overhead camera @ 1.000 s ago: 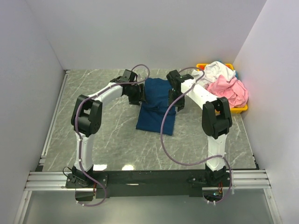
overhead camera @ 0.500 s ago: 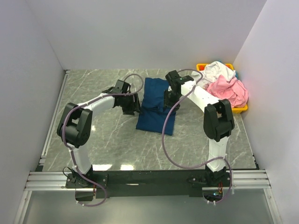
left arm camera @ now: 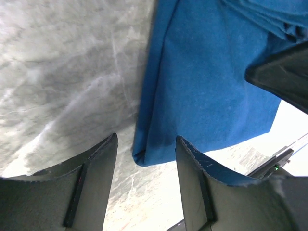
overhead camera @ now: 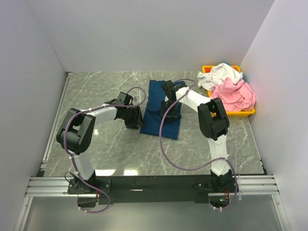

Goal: Fold and stack the t-shirts
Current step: Fold the tshirt

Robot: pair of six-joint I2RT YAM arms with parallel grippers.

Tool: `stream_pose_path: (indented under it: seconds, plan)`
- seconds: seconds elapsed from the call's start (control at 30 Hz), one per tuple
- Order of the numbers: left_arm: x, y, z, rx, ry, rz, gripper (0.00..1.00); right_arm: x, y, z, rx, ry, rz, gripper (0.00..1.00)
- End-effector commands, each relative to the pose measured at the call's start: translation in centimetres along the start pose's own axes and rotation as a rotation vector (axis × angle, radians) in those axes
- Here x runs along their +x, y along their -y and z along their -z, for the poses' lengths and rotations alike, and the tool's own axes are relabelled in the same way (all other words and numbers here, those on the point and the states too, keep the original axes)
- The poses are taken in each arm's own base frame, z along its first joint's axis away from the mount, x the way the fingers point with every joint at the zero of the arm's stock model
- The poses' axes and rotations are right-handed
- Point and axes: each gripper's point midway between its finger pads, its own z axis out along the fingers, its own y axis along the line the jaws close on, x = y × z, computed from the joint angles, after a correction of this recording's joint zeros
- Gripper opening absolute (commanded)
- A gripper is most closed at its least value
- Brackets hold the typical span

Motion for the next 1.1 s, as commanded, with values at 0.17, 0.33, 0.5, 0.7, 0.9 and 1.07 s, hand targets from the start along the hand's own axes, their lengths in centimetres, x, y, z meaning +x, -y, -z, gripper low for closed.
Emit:
stream_pose_path:
  seconds: [0.17,0.33,0.5,0.7,0.9,1.07]
  plan:
    - [2.1,0.8,0.0,-0.004,-0.038,-0.052,0.47,-4.2,-0.9,0.4,0.019,0.114,0.009,0.47]
    - [3.1,0.0,-0.2,-0.064,-0.071,-0.061,0.38,-6.5,-1.0,0.7,0.050,0.169,0.006,0.47]
    - [3.5,-0.4,-0.1,-0.093,-0.076,-0.068,0.36,-9.8,-1.0,0.6,0.081,0.223,0.002,0.47]
    - [3.4,-0.3,0.9,-0.104,-0.057,-0.083,0.38,-12.7,-0.9,3.6,0.057,0.296,-0.038,0.47]
    - [2.5,0.6,2.1,-0.087,-0.016,-0.113,0.41,-11.2,0.6,8.2,0.027,0.353,-0.051,0.50]
    - [1.8,1.8,2.7,-0.056,0.001,-0.120,0.43,-7.0,1.0,11.3,-0.006,0.361,-0.029,0.51]
